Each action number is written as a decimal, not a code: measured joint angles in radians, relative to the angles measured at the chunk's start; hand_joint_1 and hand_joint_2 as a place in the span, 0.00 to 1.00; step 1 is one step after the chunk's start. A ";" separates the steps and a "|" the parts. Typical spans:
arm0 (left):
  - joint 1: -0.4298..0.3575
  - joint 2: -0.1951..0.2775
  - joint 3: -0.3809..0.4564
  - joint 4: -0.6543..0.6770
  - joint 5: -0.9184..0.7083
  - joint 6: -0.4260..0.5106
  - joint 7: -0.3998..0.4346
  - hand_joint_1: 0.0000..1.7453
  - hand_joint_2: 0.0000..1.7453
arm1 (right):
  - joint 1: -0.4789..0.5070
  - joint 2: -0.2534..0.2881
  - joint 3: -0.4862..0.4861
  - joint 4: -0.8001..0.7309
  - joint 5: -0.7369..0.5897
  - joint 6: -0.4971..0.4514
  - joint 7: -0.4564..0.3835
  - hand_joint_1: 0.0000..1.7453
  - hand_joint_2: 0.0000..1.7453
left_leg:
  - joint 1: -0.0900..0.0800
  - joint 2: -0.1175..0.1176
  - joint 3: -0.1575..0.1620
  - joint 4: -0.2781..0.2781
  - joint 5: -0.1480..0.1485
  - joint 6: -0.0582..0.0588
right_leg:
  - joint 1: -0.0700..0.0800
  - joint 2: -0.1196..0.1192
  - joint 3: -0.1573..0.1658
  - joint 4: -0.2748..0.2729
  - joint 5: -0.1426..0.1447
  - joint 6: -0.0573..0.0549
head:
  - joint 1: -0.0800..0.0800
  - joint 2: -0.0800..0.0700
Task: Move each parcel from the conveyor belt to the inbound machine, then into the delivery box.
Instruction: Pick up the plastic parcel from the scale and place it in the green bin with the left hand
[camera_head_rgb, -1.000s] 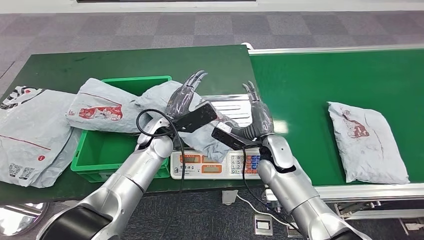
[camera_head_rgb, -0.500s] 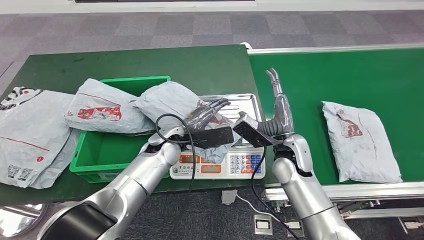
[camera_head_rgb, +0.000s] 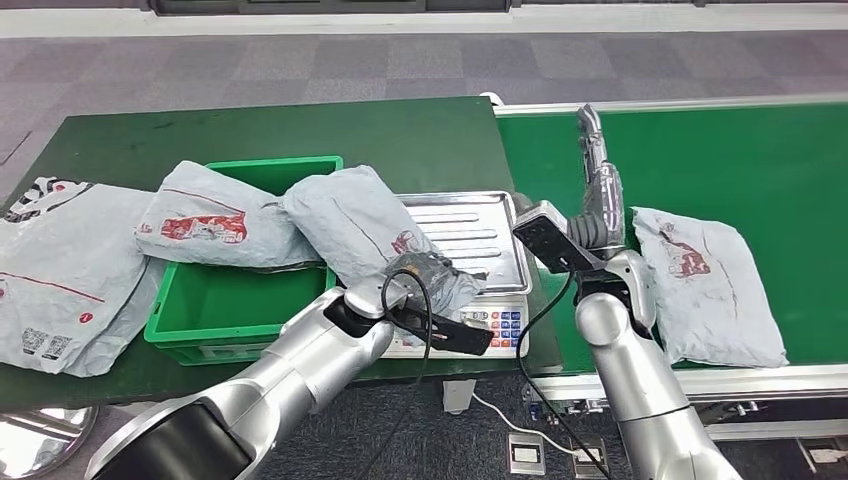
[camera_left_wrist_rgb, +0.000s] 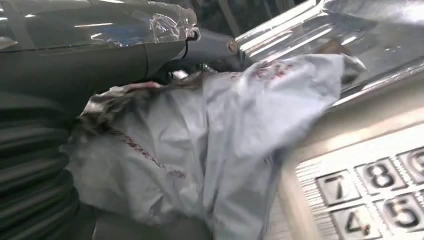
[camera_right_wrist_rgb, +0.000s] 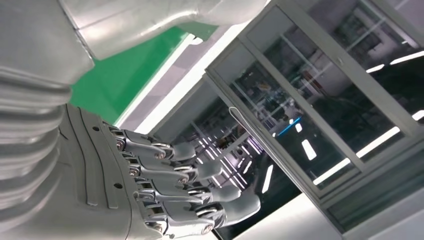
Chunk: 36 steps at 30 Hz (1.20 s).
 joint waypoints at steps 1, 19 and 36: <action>-0.002 0.001 -0.009 0.005 0.000 0.005 0.000 1.00 1.00 | 0.001 -0.002 -0.002 0.000 -0.001 0.000 -0.003 0.00 1.00 | 0.000 0.000 0.001 0.000 -0.001 0.000 | 0.000 0.000 0.001 0.000 -0.001 0.000 | 0.000 0.000; -0.014 0.005 -0.042 0.035 0.013 0.171 0.002 1.00 1.00 | 0.053 -0.008 -0.004 -0.062 0.020 -0.010 0.000 0.00 1.00 | 0.000 0.001 -0.002 0.000 0.014 0.000 | 0.000 0.001 -0.002 0.000 0.012 0.001 | 0.000 0.000; -0.017 0.000 0.124 -0.200 0.276 0.544 -0.282 1.00 1.00 | 0.094 -0.012 -0.005 -0.109 0.045 -0.015 0.034 0.00 1.00 | 0.000 -0.002 -0.013 0.001 0.018 0.000 | -0.001 0.000 -0.013 0.001 0.016 0.002 | 0.000 0.000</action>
